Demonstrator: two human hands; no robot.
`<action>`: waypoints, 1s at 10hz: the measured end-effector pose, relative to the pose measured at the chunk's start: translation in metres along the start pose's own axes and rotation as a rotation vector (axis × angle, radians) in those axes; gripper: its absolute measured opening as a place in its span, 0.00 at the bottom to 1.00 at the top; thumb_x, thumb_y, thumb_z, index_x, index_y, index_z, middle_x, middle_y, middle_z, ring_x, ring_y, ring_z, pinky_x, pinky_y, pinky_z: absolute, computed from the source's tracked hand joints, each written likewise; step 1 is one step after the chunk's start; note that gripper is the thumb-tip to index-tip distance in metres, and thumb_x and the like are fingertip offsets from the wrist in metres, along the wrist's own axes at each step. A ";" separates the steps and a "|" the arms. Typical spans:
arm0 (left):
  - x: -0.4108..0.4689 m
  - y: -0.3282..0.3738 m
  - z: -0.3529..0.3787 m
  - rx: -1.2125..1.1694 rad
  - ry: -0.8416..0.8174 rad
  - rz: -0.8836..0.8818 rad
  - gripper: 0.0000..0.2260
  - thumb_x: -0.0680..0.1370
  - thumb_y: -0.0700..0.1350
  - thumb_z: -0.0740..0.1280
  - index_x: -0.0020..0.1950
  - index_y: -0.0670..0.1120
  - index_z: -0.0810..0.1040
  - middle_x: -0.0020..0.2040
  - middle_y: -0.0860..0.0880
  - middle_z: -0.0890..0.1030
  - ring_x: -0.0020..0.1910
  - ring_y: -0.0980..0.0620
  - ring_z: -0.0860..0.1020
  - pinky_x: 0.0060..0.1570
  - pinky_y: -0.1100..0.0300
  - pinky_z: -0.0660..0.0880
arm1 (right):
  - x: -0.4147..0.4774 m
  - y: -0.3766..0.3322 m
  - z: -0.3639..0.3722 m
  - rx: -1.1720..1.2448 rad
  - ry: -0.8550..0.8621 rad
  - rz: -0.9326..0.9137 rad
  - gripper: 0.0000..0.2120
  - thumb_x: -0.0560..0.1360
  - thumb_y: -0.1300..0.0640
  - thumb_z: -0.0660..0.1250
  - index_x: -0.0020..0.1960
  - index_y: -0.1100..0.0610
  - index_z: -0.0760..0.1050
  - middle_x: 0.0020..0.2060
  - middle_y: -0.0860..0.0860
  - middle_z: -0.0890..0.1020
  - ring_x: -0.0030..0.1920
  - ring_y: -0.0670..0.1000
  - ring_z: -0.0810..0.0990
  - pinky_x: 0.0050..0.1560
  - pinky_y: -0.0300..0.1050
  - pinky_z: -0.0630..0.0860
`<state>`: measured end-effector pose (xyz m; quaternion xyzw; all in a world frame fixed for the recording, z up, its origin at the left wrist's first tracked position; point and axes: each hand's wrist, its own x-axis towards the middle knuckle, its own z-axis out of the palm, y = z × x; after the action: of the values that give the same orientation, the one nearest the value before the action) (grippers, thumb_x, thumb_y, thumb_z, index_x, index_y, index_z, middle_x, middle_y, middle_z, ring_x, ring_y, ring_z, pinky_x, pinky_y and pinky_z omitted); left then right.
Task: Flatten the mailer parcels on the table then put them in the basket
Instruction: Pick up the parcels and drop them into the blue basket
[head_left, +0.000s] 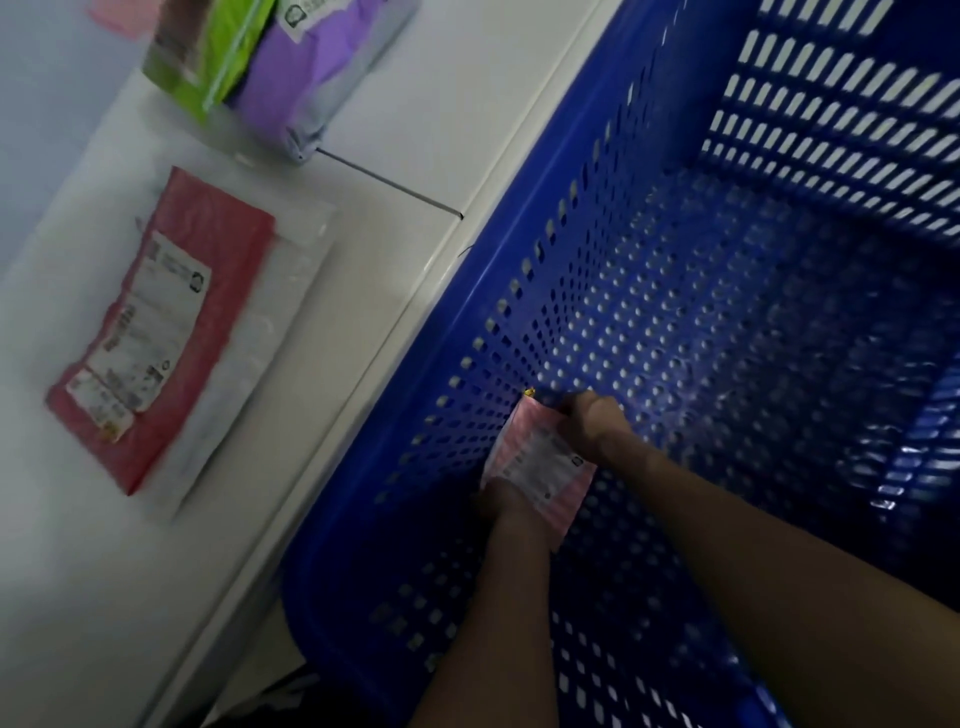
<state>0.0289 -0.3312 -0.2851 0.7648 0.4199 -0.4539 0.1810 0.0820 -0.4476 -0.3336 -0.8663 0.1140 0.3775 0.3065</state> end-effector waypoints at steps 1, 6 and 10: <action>-0.029 0.011 -0.009 0.444 -0.041 0.392 0.22 0.84 0.43 0.47 0.78 0.44 0.51 0.78 0.45 0.52 0.76 0.45 0.53 0.71 0.52 0.58 | -0.001 0.002 0.006 0.012 -0.020 0.012 0.16 0.79 0.53 0.61 0.65 0.56 0.74 0.56 0.57 0.80 0.52 0.58 0.80 0.52 0.50 0.78; -0.111 0.017 -0.064 -0.932 -0.347 0.198 0.14 0.82 0.46 0.56 0.61 0.40 0.75 0.54 0.44 0.77 0.58 0.45 0.76 0.55 0.55 0.74 | -0.079 -0.034 -0.037 0.213 0.200 -0.031 0.22 0.79 0.55 0.64 0.71 0.60 0.67 0.59 0.60 0.79 0.56 0.59 0.79 0.47 0.45 0.74; -0.224 -0.022 -0.154 -0.997 -0.393 0.572 0.14 0.81 0.44 0.61 0.65 0.42 0.72 0.62 0.43 0.75 0.54 0.49 0.76 0.56 0.65 0.72 | -0.216 -0.117 -0.128 -0.059 0.428 -0.231 0.16 0.78 0.55 0.63 0.62 0.61 0.75 0.57 0.58 0.80 0.59 0.59 0.77 0.55 0.47 0.73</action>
<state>0.0420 -0.3246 -0.0131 0.5722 0.3184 -0.2688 0.7064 0.0585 -0.4421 -0.0575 -0.9424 0.0656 0.1512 0.2911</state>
